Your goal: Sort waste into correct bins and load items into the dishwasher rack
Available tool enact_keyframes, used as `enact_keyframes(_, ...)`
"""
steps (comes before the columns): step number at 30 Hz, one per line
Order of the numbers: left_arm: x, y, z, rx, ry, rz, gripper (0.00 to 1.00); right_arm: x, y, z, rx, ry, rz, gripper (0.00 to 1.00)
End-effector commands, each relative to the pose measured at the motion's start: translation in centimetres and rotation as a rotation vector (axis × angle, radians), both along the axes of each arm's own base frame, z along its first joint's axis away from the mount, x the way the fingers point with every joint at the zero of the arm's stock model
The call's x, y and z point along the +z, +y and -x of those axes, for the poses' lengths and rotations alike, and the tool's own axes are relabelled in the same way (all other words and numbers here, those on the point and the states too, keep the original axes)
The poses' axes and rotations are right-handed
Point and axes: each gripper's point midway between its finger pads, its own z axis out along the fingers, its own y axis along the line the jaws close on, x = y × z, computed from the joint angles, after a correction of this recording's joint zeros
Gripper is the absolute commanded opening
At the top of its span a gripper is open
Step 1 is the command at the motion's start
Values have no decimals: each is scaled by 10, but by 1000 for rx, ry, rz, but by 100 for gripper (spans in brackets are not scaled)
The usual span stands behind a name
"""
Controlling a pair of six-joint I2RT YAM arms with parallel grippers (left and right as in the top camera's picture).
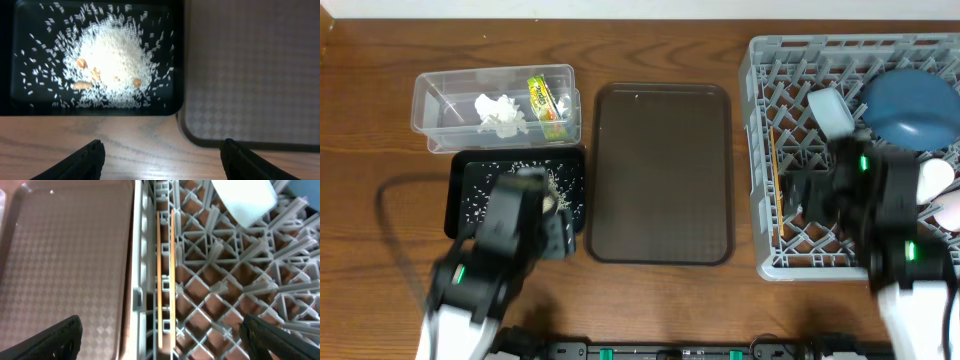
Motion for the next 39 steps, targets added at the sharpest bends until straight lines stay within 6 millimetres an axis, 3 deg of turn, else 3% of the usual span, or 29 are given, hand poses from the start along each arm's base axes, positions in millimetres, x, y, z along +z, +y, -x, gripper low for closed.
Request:
enact_keyframes(1,10,5,14,15,-122,39,77,-7,-5,25,-15,-75,21,99)
enact_keyframes(5,29,8,25,14,-242,75,77,-13,-9,48,-28,-151,31,99)
enact_keyframes(9,41,10,31,14,-308,95,77,-21,-9,58,-28,-173,30,99)
enact_keyframes(22,42,10,32,14,-314,97,77,-56,-10,90,-25,11,38,99)
enact_keyframes(33,42,10,32,14,-314,96,77,-60,-11,94,-25,36,39,99)
enact_keyframes(39,42,10,32,14,-314,97,77,-48,-15,97,-39,-49,64,99)
